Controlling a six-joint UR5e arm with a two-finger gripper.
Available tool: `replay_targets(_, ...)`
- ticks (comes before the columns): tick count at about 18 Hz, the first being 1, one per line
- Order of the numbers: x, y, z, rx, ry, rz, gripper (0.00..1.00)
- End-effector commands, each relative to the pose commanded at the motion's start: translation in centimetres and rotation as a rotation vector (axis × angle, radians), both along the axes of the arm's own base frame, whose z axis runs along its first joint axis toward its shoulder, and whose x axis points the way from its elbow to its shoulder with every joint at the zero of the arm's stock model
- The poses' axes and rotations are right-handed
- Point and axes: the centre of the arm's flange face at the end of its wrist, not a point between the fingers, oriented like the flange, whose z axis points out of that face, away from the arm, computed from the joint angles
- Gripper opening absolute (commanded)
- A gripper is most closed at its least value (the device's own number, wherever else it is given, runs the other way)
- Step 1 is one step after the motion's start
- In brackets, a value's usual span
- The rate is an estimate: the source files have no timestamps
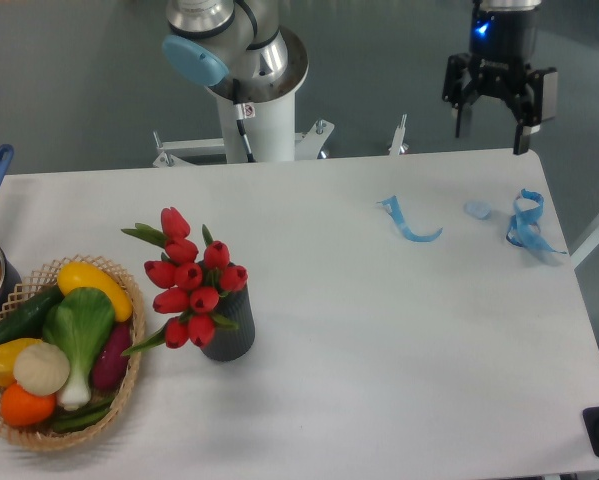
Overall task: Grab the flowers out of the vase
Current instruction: 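Move the open gripper toward the red tulip bouquet, then lower the open gripper toward the tulip stems above the grey vase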
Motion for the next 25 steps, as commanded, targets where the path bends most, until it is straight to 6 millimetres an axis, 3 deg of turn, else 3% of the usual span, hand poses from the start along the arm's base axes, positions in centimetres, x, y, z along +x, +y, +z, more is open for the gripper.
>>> replay_targets(12, 4.0, 8.8, -3.5, 0.165, -0.316, 0.045, 1.0)
replay_targets(19, 3.6, 8.6, -3.2, 0.172, -0.304, 0.052, 1.0)
replay_targets(25, 3.9, 9.8, -3.6, 0.177, -0.327, 0.033, 1.0)
